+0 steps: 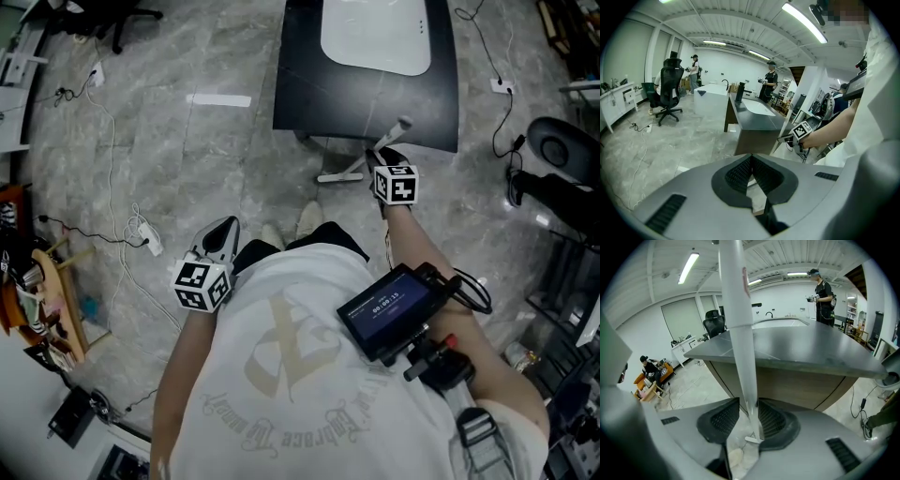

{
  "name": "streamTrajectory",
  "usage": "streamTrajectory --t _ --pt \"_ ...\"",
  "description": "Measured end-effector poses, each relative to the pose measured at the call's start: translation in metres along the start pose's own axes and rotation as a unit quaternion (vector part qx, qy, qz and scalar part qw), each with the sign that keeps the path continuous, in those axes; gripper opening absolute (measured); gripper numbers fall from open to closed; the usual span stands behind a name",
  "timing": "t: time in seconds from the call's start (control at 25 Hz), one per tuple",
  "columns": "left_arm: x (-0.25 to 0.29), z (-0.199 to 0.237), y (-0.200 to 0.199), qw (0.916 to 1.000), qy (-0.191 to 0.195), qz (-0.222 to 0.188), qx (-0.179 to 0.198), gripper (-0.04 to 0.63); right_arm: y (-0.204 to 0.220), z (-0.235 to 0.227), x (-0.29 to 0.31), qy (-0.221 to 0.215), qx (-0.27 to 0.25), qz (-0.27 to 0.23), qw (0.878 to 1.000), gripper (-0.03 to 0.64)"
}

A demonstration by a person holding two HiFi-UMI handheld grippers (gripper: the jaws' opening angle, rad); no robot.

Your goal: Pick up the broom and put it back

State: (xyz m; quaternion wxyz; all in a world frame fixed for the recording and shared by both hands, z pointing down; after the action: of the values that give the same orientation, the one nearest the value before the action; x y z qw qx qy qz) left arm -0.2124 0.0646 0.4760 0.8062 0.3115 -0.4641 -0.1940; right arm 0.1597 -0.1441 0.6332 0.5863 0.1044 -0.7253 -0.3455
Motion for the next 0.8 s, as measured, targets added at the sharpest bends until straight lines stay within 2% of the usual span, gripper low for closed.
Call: streamTrajectory --t 0.6,0.8 --pt "0.041 0.025 -0.011 0.9992 0.035 -0.017 0.009 0.012 -0.013 -0.014 -0.014 0.03 0.011 -0.045 0.998 0.133" --pt "0.022 0.029 -0.008 0.9971 0.068 -0.027 0.021 0.012 -0.012 0.021 -0.06 0.041 0.008 -0.074 0.996 0.094"
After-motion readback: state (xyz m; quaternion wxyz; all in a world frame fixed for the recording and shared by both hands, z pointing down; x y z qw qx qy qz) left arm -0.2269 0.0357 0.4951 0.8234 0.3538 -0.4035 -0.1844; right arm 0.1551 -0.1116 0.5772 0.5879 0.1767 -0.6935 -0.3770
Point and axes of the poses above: the fingertips, and each gripper's own axes: x forward along the fingers, z to its left, y out of its underside, the point moved 9 cm from there along -x, backward along the fingers, and after that the axes turned 8 degrees about y, right-handed, at the moved point
